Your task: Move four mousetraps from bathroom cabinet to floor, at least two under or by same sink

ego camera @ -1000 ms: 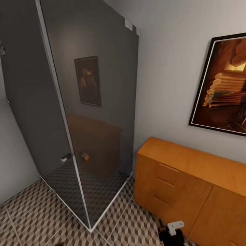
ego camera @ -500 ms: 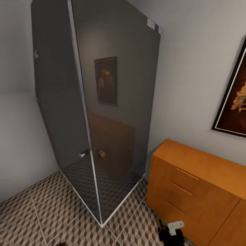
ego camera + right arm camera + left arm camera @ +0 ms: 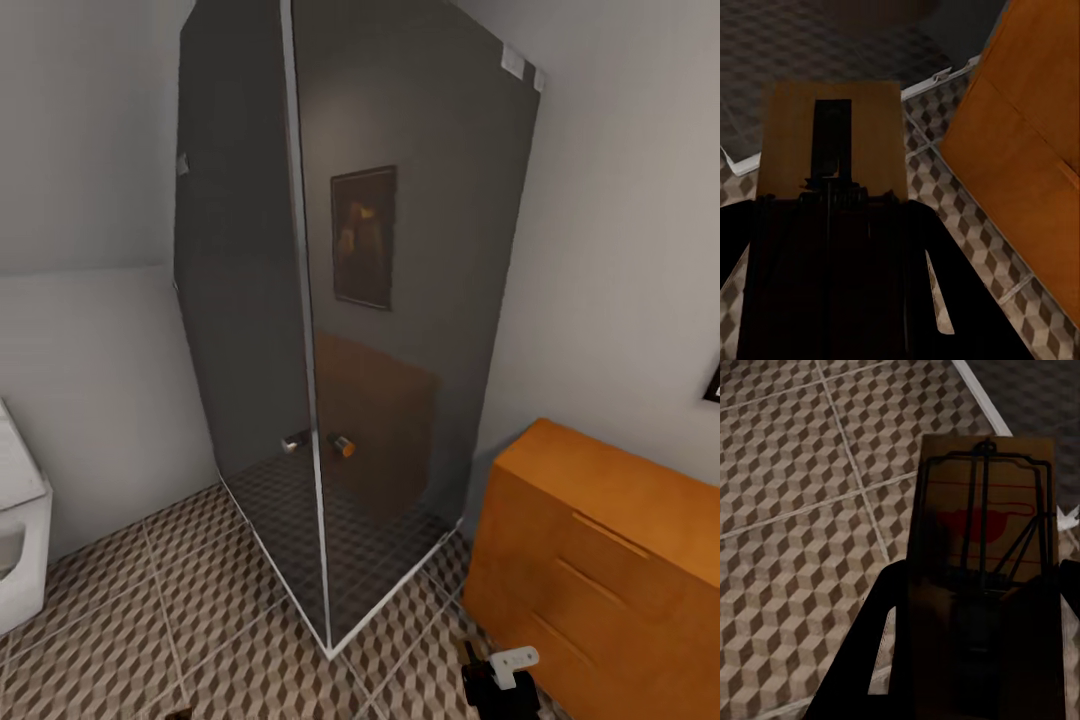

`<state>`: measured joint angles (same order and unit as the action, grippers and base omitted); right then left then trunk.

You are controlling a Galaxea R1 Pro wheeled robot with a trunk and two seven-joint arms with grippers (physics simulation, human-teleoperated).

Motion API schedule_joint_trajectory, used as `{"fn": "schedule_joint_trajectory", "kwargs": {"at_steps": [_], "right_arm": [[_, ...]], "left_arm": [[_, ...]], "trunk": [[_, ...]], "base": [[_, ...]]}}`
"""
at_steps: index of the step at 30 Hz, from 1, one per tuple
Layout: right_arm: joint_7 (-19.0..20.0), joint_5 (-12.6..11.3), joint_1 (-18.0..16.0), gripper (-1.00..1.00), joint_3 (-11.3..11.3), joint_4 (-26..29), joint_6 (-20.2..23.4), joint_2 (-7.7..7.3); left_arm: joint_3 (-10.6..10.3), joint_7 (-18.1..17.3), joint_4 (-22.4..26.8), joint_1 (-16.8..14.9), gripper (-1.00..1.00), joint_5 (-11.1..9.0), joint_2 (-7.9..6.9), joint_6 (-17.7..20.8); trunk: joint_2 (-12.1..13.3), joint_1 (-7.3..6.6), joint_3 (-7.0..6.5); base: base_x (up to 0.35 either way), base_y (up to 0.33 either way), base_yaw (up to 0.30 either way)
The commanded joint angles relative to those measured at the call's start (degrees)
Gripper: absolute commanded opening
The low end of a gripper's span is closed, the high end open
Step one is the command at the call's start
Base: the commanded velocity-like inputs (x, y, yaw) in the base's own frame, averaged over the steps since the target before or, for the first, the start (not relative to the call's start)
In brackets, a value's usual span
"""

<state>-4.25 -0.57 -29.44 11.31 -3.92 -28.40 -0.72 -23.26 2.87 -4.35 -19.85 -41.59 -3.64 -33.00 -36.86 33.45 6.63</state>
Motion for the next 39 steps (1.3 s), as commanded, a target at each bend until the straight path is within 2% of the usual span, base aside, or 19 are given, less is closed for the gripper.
{"fn": "schedule_joint_trajectory", "kwargs": {"at_steps": [1,23,39], "right_arm": [[-0.14,-0.22,-0.09,-1.00,0.48,-0.21,-0.34,0.01],[-0.14,-0.22,-0.09,-1.00,0.47,-0.21,-0.34,0.01],[-0.14,-0.22,-0.09,-1.00,0.47,-0.21,-0.34,0.01]], "left_arm": [[-0.33,0.32,-0.18,-0.10,-1.00,0.20,0.04,-0.22],[-0.30,0.38,-0.22,-0.01,-1.00,0.19,0.04,-0.26],[-0.29,0.43,-0.18,-0.01,-1.00,0.15,0.04,-0.26]], "trunk": [[-0.09,0.02,0.10],[-0.09,0.02,0.10],[-0.09,0.02,0.10]], "base": [[0.000,0.000,0.300],[0.000,0.009,0.300],[0.068,0.242,0.300]]}}
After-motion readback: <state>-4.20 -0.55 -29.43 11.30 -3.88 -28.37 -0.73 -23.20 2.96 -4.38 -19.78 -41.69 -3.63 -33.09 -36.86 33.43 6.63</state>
